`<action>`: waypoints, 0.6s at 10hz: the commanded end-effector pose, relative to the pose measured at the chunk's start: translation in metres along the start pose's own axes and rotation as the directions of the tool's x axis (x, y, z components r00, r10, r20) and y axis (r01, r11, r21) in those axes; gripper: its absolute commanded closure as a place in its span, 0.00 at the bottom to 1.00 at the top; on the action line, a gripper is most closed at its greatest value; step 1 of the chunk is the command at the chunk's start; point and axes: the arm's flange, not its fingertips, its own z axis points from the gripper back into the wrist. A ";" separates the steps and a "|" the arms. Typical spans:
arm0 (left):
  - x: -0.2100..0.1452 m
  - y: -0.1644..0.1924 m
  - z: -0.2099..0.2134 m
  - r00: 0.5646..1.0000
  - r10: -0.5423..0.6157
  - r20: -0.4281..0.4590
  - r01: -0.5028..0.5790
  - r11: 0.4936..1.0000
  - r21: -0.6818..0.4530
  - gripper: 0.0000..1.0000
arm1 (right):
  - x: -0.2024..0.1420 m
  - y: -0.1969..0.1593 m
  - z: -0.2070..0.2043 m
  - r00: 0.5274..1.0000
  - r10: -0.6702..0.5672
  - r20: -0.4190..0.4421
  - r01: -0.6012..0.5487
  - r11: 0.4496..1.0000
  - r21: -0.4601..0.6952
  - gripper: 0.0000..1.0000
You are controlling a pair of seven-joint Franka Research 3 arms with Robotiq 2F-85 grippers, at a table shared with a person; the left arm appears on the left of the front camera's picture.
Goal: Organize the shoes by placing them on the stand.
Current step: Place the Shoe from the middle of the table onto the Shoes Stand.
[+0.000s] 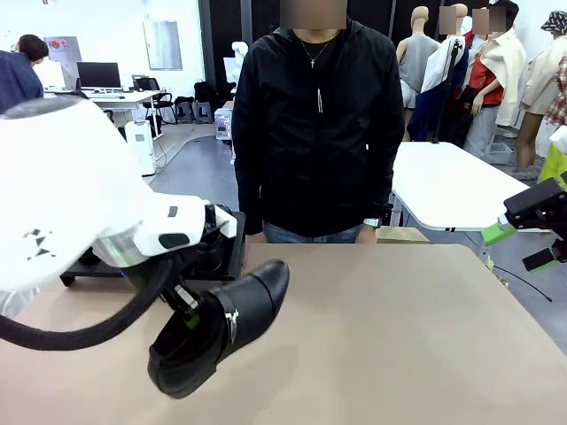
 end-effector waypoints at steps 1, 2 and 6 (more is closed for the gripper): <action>-0.002 -0.006 -0.019 0.998 0.002 -0.056 -0.002 1.000 0.006 1.00 | 0.001 0.000 0.001 1.000 0.024 0.002 -0.024 0.999 0.036 0.00; -0.002 -0.006 -0.019 0.998 0.002 -0.056 -0.002 1.000 0.006 1.00 | 0.001 0.000 0.001 1.000 0.024 0.002 -0.024 0.999 0.036 0.00; 0.001 0.035 0.006 0.986 0.142 0.088 -0.142 0.990 -0.008 1.00 | 0.001 0.000 0.001 1.000 0.024 0.002 -0.024 0.999 0.036 0.00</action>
